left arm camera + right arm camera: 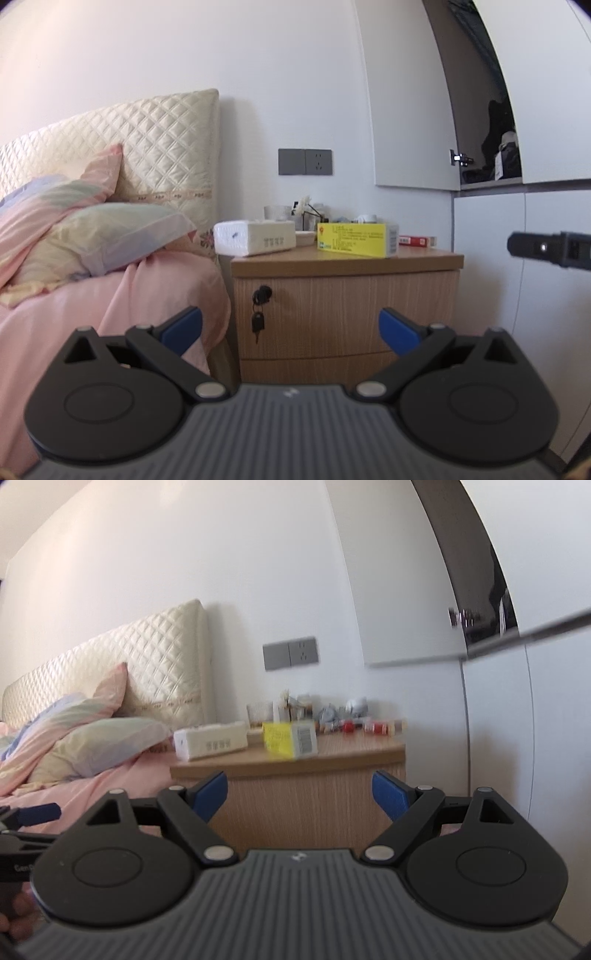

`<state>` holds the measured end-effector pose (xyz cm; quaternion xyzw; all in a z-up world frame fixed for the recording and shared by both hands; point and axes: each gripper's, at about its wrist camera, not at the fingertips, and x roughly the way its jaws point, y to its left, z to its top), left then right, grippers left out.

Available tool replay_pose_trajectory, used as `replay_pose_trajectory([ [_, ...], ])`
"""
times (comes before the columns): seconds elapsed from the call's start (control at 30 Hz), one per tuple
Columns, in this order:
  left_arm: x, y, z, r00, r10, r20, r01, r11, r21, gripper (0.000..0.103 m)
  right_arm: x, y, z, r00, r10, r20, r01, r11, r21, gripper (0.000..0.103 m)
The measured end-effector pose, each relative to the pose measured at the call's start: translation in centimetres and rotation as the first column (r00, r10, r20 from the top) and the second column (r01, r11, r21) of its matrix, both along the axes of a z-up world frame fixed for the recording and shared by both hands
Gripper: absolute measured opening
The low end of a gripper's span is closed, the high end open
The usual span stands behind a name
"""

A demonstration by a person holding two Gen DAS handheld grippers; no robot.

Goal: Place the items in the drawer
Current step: 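Move the left gripper toward the key in the drawer lock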

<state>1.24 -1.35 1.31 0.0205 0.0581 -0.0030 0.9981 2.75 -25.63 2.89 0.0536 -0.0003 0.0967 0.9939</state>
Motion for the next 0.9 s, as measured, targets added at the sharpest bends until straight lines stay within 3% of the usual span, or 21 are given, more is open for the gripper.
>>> replay_pose_trajectory([
  [0.1, 0.4, -0.4, 0.5, 0.999, 0.039, 0.020, -0.039, 0.999, -0.015, 0.103, 0.6, -0.4, 1.2, 0.999, 0.039, 0.019, -0.039, 0.999, -0.012, 0.087],
  [0.27, 1.6, -0.6, 1.3, 0.999, 0.029, 0.030, -0.029, 0.999, -0.014, 0.103, 2.2, -0.7, 3.0, 0.993, 0.094, 0.077, -0.093, 0.996, -0.008, 0.087],
  [0.43, 4.2, -0.3, 1.3, 0.999, 0.037, 0.002, -0.037, 0.999, -0.040, 0.103, 4.6, -0.8, 3.8, 0.983, 0.123, 0.139, -0.121, 0.992, -0.024, 0.087],
  [0.7, 9.0, -1.8, 0.0, 1.000, 0.000, 0.001, 0.000, 0.998, 0.063, 0.103, 10.9, -3.2, 3.6, 0.986, 0.157, 0.064, -0.161, 0.985, 0.068, 0.087],
  [0.8, 11.3, -1.7, -0.4, 0.999, -0.032, -0.034, 0.035, 0.996, 0.080, 0.103, 13.8, -4.9, 2.8, 0.990, 0.140, 0.015, -0.141, 0.978, 0.151, 0.087],
  [0.9, 13.6, -1.3, -0.9, 0.998, -0.034, -0.056, 0.040, 0.992, 0.116, 0.103, 16.3, -6.3, 1.3, 0.993, 0.116, -0.036, -0.108, 0.980, 0.170, 0.087],
])
